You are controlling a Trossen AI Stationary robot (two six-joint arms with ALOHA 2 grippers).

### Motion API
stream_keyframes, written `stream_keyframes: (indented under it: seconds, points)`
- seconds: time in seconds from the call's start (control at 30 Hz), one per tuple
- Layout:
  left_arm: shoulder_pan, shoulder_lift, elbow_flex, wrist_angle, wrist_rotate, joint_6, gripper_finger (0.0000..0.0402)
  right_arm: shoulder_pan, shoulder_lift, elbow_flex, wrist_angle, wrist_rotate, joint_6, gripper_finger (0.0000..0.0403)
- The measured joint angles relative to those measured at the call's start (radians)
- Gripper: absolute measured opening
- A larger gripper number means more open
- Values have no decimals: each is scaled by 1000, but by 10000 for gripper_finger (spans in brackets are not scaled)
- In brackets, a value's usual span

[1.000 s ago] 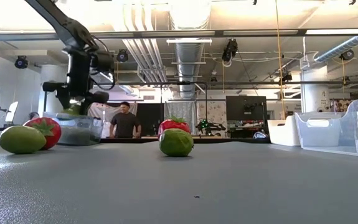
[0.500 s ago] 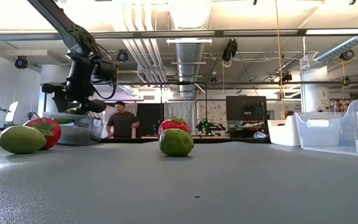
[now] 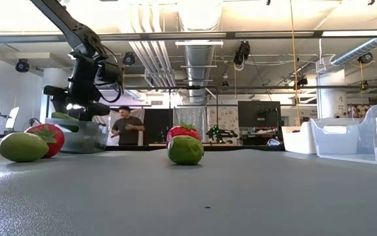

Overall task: Sort produce into baskets
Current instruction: Put the cucumber into the black bin

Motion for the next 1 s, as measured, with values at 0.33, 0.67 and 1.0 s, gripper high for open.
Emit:
stream_keyframes:
  seconds: [0.33,0.67,1.0]
  points:
    - [-11,-101,73,-69,3,-1,279,2,-11,33,-10,-69,-102,325]
    - [-79,-257,124,-55,96,-12,278,0,-8,2,15,-90,-114,325]
    - [-372,-418,103,-3,82,-107,278,-43,1,-32,30,-97,-84,325]
